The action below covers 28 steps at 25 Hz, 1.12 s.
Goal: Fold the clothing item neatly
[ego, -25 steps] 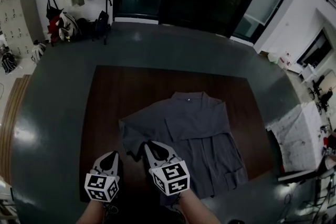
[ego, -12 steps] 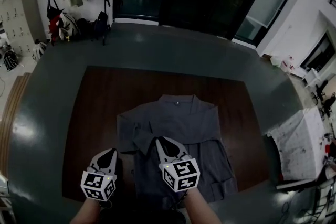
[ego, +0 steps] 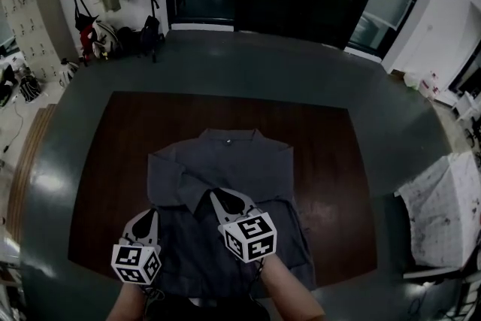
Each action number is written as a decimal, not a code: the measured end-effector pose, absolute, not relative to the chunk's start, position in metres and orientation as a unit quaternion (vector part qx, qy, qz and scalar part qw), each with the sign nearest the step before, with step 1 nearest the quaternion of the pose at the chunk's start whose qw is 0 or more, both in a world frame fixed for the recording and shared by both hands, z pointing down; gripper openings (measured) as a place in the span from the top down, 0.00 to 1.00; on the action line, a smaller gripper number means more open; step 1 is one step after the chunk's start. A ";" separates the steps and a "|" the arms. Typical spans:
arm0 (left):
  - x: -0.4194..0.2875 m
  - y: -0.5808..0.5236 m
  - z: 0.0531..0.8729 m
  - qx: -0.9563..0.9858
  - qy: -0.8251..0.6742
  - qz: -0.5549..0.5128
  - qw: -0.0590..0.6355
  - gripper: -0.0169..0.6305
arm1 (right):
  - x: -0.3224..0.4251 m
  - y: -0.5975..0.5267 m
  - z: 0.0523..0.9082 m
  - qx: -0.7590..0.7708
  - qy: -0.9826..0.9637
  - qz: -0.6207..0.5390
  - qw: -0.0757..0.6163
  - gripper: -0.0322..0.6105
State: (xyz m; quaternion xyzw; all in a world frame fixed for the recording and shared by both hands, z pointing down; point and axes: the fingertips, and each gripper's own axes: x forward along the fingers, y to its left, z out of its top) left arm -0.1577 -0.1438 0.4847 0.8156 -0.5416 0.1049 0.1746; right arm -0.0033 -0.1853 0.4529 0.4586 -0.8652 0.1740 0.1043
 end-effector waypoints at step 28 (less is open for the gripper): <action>-0.075 -0.155 0.489 0.836 -0.513 0.100 0.166 0.96 | 0.193 -0.158 0.547 0.607 -0.739 0.135 0.260 0.92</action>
